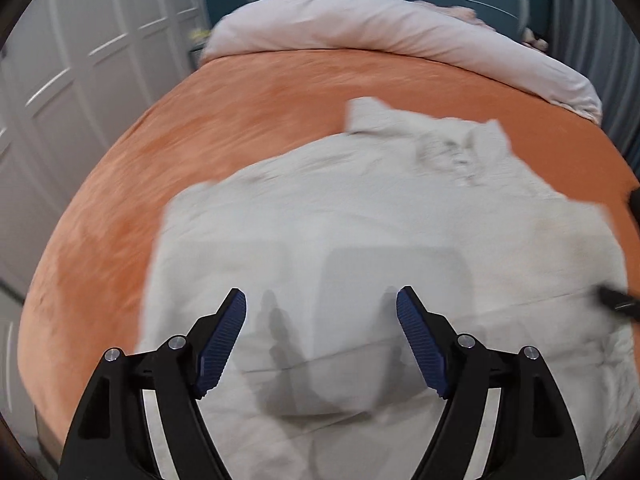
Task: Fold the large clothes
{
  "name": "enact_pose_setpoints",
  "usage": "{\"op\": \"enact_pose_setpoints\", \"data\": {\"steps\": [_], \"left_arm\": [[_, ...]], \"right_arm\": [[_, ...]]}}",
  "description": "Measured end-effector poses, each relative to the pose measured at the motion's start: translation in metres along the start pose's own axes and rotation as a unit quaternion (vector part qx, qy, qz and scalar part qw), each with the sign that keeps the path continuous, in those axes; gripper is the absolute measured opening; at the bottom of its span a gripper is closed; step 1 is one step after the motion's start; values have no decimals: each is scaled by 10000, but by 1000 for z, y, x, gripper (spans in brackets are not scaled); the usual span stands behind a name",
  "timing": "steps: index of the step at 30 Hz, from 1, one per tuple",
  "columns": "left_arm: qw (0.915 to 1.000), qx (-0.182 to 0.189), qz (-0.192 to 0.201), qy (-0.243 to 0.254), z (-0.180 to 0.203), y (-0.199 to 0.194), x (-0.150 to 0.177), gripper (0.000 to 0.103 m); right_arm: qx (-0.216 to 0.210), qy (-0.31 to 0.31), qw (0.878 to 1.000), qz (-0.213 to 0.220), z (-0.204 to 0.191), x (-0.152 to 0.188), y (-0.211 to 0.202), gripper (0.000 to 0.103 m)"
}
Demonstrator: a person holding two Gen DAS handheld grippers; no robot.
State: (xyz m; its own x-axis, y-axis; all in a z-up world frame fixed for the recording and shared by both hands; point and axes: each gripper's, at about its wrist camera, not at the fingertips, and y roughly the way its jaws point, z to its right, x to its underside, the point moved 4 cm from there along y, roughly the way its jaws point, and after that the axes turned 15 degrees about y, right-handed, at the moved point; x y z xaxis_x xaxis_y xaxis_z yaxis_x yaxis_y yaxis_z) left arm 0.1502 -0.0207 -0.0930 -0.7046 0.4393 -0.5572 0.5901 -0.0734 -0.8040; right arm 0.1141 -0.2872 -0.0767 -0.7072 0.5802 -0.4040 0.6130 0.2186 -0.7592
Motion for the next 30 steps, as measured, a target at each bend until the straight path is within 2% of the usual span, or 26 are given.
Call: {"op": "enact_pose_setpoints", "data": {"steps": [2, 4, 5, 6, 8, 10, 12, 14, 17, 20, 24, 26, 30], "left_arm": [[9998, -110, -126, -131, -16, 1, 18, 75], [9988, -162, -419, -216, -23, 17, 39, 77], [9986, -122, -471, -226, -22, 24, 48, 78], [9987, -168, -426, -206, -21, 26, 52, 78], [9985, -421, -362, -25, -15, 21, 53, 78], [9982, -450, -404, 27, -15, 7, 53, 76], [9988, -382, -306, 25, -17, -11, 54, 76], [9987, -463, -172, 130, -20, -34, 59, 76], [9976, -612, -154, 290, -20, -60, 66, 77], [9982, -523, -190, 237, -22, -84, 82, 78], [9982, -479, -298, 194, -25, -106, 106, 78], [9980, -497, -325, 226, -27, -114, 119, 78], [9967, -596, -445, 313, -29, -126, 145, 78]], "right_arm": [[-9, 79, 9997, 231, 10, 1, -20, 4], [324, 266, 9991, 31, 34, 7, 0, 4], [568, 233, 9980, -167, 46, 11, 19, 9], [670, 214, 9970, -336, 57, 18, 39, 9], [640, 296, 9972, -250, 58, 19, 40, 11], [775, 388, 9962, -127, 47, 14, 19, 19], [641, 230, 9976, 86, 42, 14, -15, 27], [555, -4, 9980, 301, 36, 21, -52, 45], [532, -247, 9977, 344, 48, 44, -90, 50], [748, -477, 9955, 344, 62, 74, -122, 59], [1205, -716, 9898, 240, 81, 121, -149, 60], [1342, -716, 9882, 203, 94, 141, -161, 64], [1524, -447, 9873, 64, 124, 180, -177, 65]]}}
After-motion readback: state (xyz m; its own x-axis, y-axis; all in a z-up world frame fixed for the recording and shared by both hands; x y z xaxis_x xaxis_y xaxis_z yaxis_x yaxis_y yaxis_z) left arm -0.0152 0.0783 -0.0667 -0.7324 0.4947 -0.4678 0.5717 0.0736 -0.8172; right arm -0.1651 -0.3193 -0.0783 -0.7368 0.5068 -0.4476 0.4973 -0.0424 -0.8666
